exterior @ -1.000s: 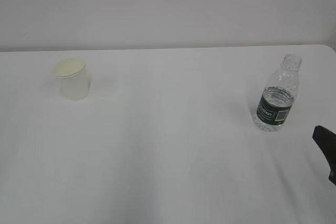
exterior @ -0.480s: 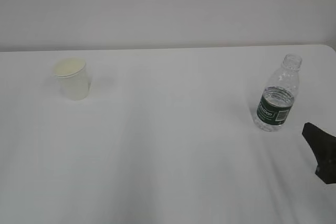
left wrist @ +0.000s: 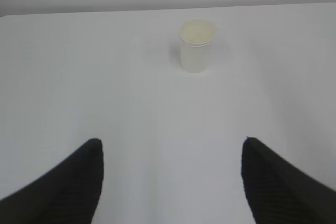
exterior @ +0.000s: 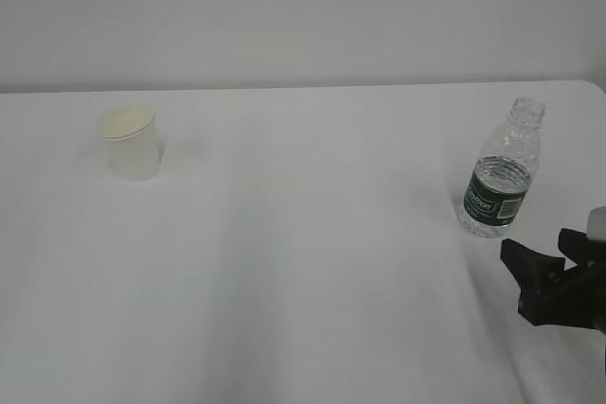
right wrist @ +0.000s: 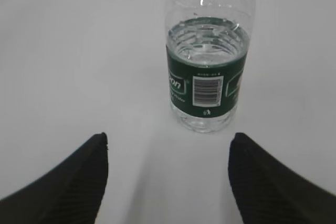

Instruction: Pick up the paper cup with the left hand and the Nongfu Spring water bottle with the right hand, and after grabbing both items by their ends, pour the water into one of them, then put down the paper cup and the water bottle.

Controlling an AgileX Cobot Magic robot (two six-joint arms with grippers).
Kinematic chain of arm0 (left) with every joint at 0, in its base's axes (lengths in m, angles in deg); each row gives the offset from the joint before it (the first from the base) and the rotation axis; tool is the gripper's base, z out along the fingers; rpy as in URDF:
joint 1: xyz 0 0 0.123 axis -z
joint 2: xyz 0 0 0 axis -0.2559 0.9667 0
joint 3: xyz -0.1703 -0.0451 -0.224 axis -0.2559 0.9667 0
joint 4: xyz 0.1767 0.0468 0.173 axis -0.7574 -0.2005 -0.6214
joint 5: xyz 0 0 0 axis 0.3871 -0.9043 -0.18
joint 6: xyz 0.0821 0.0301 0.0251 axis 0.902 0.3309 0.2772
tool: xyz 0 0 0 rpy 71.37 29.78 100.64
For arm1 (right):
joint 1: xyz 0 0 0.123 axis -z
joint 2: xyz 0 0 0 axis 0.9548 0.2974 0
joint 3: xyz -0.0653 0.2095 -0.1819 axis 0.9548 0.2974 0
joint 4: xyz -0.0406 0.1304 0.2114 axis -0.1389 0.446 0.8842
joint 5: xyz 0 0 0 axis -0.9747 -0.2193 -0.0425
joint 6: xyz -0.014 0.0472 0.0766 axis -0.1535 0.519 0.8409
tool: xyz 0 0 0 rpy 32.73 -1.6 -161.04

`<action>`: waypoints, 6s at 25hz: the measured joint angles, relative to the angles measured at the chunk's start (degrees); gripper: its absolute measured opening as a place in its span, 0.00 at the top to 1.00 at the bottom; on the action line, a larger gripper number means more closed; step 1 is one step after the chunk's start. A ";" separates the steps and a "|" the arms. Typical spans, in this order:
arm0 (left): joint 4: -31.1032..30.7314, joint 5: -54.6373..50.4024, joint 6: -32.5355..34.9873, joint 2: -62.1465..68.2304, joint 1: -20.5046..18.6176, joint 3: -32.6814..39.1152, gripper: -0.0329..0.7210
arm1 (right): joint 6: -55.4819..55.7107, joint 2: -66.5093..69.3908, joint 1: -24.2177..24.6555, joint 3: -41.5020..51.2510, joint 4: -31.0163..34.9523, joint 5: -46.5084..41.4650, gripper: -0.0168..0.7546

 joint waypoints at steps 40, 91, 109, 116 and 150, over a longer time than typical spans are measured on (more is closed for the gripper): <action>-1.18 0.00 0.37 2.85 0.00 0.00 0.18 | -1.81 17.76 0.00 -20.39 4.02 0.46 0.28; -1.27 1.37 0.37 3.57 0.00 0.00 0.18 | -1.99 22.54 0.00 -29.54 4.35 0.46 0.26; -1.27 0.13 0.91 3.57 0.00 0.00 0.18 | -1.99 28.77 0.00 -34.28 4.75 0.23 0.15; -1.27 0.02 1.48 3.57 0.00 0.00 0.18 | -1.99 29.03 0.00 -37.99 4.83 0.31 0.15; -1.27 -0.08 3.61 3.57 0.00 0.00 0.20 | -5.07 16.70 0.07 -27.95 2.11 -2.46 0.39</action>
